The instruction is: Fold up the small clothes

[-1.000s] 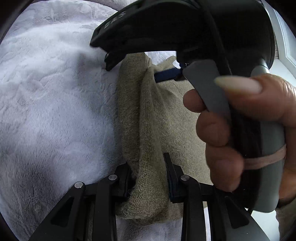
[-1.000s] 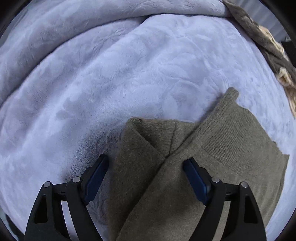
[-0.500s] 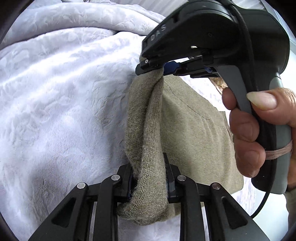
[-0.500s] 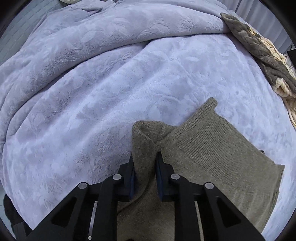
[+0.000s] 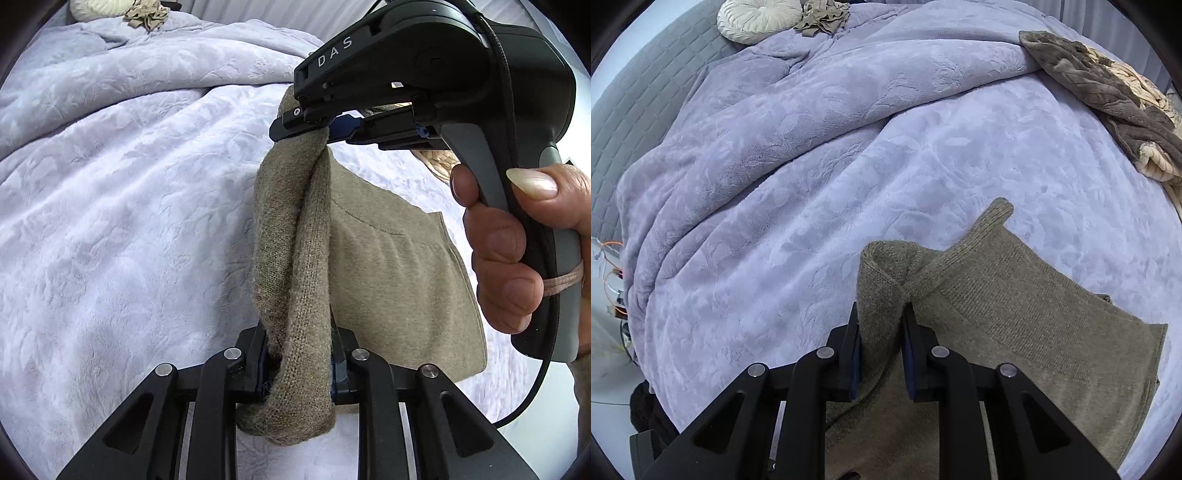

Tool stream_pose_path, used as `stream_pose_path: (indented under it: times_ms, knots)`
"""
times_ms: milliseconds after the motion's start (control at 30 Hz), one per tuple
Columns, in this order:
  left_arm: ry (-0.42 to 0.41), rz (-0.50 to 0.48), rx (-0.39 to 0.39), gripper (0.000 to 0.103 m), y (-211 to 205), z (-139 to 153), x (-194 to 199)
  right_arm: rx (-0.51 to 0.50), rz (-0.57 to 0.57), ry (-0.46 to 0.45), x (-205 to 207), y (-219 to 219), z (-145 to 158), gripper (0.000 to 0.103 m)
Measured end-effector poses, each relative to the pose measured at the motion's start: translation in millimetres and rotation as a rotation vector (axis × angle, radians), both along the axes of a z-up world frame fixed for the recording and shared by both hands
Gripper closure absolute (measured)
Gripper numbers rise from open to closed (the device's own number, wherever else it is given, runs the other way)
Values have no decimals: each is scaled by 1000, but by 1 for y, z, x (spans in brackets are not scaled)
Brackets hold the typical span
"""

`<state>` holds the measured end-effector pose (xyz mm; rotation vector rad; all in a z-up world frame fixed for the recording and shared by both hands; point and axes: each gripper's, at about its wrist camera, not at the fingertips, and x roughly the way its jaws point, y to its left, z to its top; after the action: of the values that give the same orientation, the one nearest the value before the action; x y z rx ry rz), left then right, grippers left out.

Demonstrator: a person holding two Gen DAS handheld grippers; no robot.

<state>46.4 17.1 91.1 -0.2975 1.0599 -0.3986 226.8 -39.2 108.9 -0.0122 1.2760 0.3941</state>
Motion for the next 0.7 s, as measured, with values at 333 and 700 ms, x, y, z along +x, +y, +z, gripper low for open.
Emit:
stream_pose_path:
  times_ms: [333,700]
  knots:
    - [-25,-36,112,79,-48,32,-3,71,-12,-33,-8,-35,27,83]
    - [-37,-83,178,79,-90,50,-9,128,-46,-64,-19,-89,46,83]
